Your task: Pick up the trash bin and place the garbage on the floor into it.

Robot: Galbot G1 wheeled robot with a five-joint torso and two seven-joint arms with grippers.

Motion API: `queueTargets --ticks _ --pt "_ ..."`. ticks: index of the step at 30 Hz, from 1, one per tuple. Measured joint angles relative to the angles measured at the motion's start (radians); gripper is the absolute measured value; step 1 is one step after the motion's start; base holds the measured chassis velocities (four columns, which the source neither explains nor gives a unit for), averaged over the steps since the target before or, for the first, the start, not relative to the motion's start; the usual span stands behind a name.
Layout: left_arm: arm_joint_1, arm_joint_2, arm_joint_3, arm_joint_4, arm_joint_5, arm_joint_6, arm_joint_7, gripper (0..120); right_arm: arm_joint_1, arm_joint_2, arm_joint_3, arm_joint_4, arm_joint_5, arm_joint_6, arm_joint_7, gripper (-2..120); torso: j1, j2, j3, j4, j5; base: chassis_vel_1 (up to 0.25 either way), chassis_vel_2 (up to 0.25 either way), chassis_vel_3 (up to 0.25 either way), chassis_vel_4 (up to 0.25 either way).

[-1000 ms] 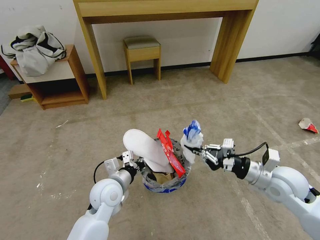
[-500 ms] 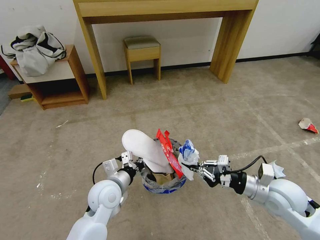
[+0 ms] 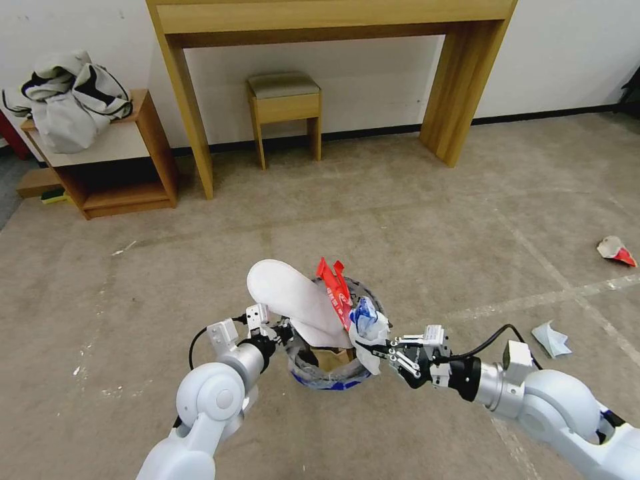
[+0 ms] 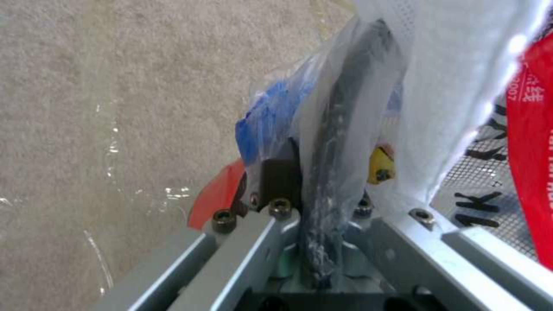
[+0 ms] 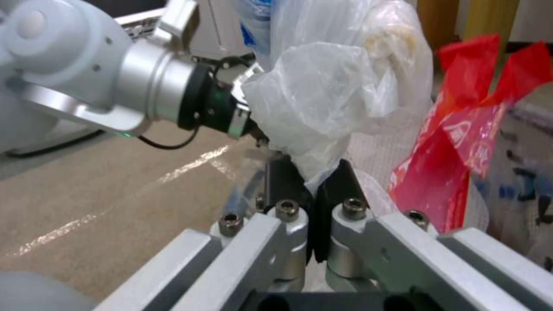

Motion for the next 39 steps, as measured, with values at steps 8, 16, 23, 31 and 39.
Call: queueTargets --ticks 8,16,23,31,39 --pt "0.004 -0.011 0.009 -0.019 -0.021 0.008 -0.013 1 0.024 0.025 -0.046 -0.042 -0.056 0.001 0.004 0 0.0 0.0 0.0 -0.0001 0.0 0.0 0.0 0.0 0.0" --pt "0.012 -0.037 0.023 -0.023 -0.016 0.015 -0.021 1 0.036 0.052 -0.062 -0.059 -0.082 0.009 0.007 0 0.0 0.0 0.0 0.0 0.0 0.0 0.0 0.0 0.0" --pt "0.022 -0.067 0.04 -0.012 0.019 0.018 -0.02 1 0.035 0.053 -0.041 -0.071 -0.086 0.022 0.001 0 0.0 0.0 0.0 -0.0001 0.0001 0.0 0.0 0.0 0.0" --pt "0.029 -0.066 0.038 -0.011 0.033 0.018 -0.017 1 0.032 0.052 -0.023 -0.062 -0.086 0.027 -0.004 22 0.0 0.0 0.0 0.0 0.0 0.0 0.0 0.0 0.0" --pt "0.029 -0.063 0.035 -0.015 0.034 0.018 -0.017 1 0.026 0.043 -0.008 -0.047 -0.079 0.023 -0.009 55 0.0 0.0 0.0 -0.0001 0.0001 0.0 0.0 0.0 0.0"
